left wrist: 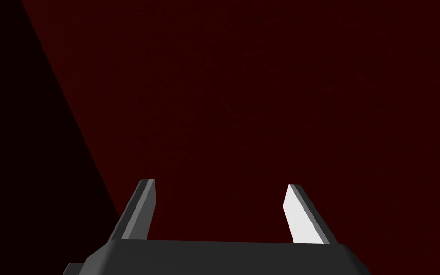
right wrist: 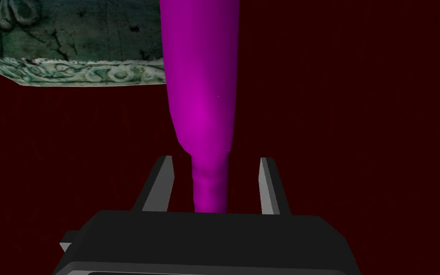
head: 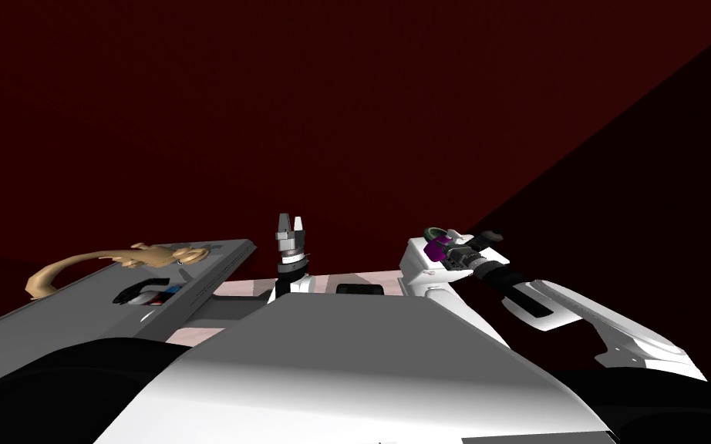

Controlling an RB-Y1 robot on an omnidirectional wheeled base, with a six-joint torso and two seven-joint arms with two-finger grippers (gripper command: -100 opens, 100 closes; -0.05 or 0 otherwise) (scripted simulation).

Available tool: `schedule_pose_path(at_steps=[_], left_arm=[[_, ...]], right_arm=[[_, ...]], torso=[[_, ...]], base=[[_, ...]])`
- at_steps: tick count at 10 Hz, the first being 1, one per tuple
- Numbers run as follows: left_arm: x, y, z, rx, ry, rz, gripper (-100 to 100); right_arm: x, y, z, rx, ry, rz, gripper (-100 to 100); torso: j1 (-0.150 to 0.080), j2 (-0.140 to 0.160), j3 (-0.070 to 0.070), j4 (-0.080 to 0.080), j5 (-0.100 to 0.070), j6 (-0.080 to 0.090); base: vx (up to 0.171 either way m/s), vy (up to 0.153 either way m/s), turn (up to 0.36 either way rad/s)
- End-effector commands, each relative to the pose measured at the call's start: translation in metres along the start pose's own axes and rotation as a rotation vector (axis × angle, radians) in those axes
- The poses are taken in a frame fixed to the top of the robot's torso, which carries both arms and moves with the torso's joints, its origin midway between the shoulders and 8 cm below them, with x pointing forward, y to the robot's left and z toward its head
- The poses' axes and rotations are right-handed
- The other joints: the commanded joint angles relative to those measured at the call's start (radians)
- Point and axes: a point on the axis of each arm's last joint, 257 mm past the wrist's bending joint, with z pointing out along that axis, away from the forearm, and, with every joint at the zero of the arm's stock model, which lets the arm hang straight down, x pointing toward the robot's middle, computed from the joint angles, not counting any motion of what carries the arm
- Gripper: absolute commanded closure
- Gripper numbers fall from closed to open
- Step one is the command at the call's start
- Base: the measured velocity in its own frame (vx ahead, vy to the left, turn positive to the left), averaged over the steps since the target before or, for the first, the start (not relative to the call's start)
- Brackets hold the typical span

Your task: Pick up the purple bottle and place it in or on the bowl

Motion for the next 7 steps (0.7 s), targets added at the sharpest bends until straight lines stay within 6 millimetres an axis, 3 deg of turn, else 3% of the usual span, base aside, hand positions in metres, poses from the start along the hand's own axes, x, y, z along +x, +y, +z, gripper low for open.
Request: schedule_pose_path(at_steps=[1,4,5,6,7], left_arm=[[0.0,0.0,0.0,0.0,0.0,0.0,0],[0.0,0.0,0.0,0.0,0.0,0.0,0],[0.0,0.0,0.0,0.0,0.0,0.0,0],[0.0,0.0,0.0,0.0,0.0,0.0,0],[0.0,0.0,0.0,0.0,0.0,0.0,0]], right_arm=[[0.0,0.0,0.0,0.0,0.0,0.0,100],[-0.0002,-0.0004,0.0,0.001,0.0,0.0,100],[-0.0001,-0.0003,0.0,0.001,0.0,0.0,0],[-0.0001,-0.0003,0.0,0.001,0.0,0.0,100],[-0.0001,-0.0003,0.0,0.001,0.0,0.0,0]], torso=[[0.0,0.0,0.0,0.0,0.0,0.0],[0.0,0.0,0.0,0.0,0.0,0.0],[0.0,0.0,0.0,0.0,0.0,0.0],[0.0,0.0,0.0,0.0,0.0,0.0],[0.0,0.0,0.0,0.0,0.0,0.0]], base=[[0.0,0.0,0.0],[0.0,0.0,0.0],[0.0,0.0,0.0],[0.0,0.0,0.0],[0.0,0.0,0.0]])
